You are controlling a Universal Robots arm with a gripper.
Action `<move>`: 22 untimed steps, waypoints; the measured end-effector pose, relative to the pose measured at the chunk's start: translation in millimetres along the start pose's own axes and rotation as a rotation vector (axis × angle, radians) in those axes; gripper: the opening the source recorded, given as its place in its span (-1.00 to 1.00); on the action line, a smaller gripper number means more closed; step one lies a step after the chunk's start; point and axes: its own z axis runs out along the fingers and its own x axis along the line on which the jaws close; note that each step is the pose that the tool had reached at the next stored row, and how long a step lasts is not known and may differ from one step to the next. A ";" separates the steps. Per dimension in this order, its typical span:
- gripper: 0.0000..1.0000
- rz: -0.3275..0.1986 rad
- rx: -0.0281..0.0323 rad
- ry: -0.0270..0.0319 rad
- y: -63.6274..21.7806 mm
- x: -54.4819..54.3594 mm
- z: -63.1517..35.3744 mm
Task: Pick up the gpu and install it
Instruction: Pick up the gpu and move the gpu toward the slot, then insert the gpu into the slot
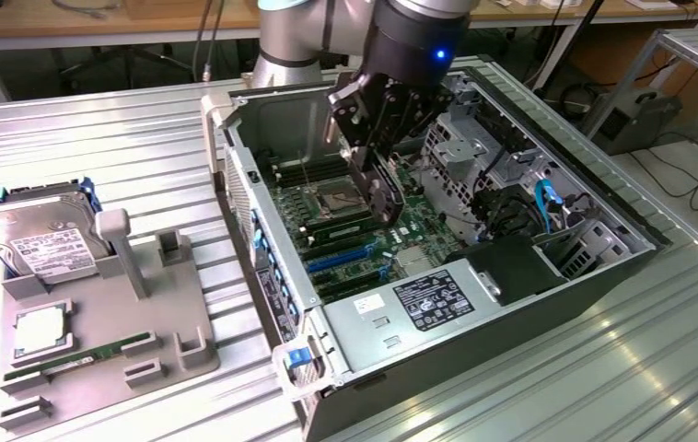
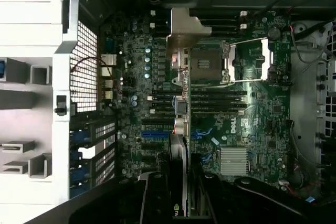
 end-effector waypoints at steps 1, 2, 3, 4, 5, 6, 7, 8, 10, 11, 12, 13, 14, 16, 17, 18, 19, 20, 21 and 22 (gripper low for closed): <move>-0.47 0.000 0.0002 0.0000 -0.2 -2.8 2.1; -0.47 0.000 0.0000 -0.0001 -0.4 -5.3 4.1; -0.47 0.000 0.0000 0.0000 -0.5 -7.0 5.8; -0.47 0.000 0.0001 0.0005 -0.5 -7.9 6.2; -0.47 0.000 0.0003 0.0007 -0.6 -7.9 6.2; -0.47 0.000 0.0003 0.0007 -0.6 -7.9 6.2; -0.47 0.000 0.0002 0.0007 -0.6 -7.9 6.3; -0.47 0.000 0.0002 0.0007 -0.6 -7.9 6.3; -0.47 0.000 0.0002 0.0007 -0.6 -7.9 6.3; -0.47 0.000 0.0002 0.0007 -0.6 -8.0 6.3; -0.47 0.000 0.0001 0.0007 -0.6 -7.9 6.3; -0.47 0.000 0.0002 0.0007 -0.6 -7.9 6.3; -0.47 0.000 0.0001 0.0007 -0.6 -8.0 6.3; -0.47 0.000 0.0001 0.0006 -0.6 -7.9 6.3; -0.47 0.000 0.0002 0.0007 -0.6 -7.9 6.3; -0.47 0.000 0.0001 0.0007 -0.6 -8.0 6.4; -0.47 -0.002 0.0002 0.0007 -0.6 -8.2 6.4; -0.47 -0.010 0.0003 0.0012 -0.6 -8.3 6.5; -0.47 -0.030 0.0006 0.0022 -0.6 -8.4 6.6; -0.47 -0.049 0.0011 0.0034 -0.6 -8.5 6.7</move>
